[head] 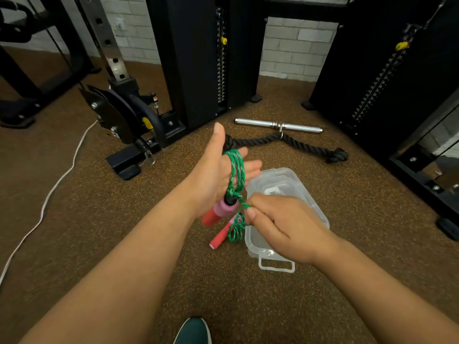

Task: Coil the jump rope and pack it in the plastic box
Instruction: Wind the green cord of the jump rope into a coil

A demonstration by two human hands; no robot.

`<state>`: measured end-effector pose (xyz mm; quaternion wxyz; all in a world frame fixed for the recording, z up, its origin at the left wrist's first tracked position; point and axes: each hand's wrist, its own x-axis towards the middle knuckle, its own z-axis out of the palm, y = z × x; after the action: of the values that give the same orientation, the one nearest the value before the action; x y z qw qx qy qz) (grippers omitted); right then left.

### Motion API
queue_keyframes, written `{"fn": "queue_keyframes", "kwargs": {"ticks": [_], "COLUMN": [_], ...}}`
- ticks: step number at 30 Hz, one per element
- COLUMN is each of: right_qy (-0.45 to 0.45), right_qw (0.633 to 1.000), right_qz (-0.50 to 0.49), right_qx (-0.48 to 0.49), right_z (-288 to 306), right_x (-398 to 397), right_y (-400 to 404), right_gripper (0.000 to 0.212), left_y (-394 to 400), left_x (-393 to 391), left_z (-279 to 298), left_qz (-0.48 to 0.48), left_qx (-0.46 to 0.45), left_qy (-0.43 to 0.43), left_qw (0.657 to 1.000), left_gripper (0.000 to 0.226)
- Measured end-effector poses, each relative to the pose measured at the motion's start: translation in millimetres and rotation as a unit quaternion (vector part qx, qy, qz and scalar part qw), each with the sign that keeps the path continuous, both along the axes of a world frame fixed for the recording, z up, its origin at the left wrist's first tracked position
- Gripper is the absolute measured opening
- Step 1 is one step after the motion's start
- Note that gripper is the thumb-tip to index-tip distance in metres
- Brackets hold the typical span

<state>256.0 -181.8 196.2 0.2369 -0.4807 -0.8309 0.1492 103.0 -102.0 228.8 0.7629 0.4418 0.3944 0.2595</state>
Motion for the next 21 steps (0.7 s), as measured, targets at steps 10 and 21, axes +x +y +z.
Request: {"fn": "queue_keyframes", "kwargs": {"ticks": [10, 21], "right_qy": [0.238, 0.321], "right_qw": [0.963, 0.909], "right_qz": [-0.073, -0.143], "right_qx": [-0.107, -0.225], "right_z": [19.0, -23.6], "right_x": [17.6, 14.2], "right_y": [20.7, 21.7], "right_gripper": [0.032, 0.032], "left_y": [-10.8, 7.0], "left_x": [-4.0, -24.4], "left_z": [5.9, 10.9], "left_qz": [-0.278, 0.075], "left_qx": [0.049, -0.049], "left_qy": [0.137, -0.115], "left_qw": [0.950, 0.989], "left_gripper": [0.089, 0.031]}}
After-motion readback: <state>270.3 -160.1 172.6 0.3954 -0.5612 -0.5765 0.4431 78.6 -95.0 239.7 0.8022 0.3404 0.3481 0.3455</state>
